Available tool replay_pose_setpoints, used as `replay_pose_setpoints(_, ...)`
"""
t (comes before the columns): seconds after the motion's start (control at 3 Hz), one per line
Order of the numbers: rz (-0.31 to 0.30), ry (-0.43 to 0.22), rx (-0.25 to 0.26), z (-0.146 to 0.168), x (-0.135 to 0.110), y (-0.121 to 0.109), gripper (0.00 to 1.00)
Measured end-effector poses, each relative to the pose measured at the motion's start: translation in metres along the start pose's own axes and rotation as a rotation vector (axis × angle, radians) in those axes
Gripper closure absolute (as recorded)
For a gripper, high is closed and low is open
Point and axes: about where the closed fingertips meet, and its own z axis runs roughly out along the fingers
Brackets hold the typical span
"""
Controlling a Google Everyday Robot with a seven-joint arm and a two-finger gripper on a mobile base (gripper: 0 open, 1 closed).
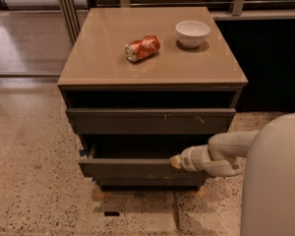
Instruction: Open middle drawer
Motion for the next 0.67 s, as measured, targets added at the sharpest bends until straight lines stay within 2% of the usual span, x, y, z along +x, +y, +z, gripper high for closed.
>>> replay_pose_setpoints(0.33, -0.035, -0.099, 0.048, -0.021, -0.031, -0.001, 1.00)
replay_pose_setpoints(0.67, -0.042, -0.156, 0.079, -0.029, -0.055, -0.003, 1.00)
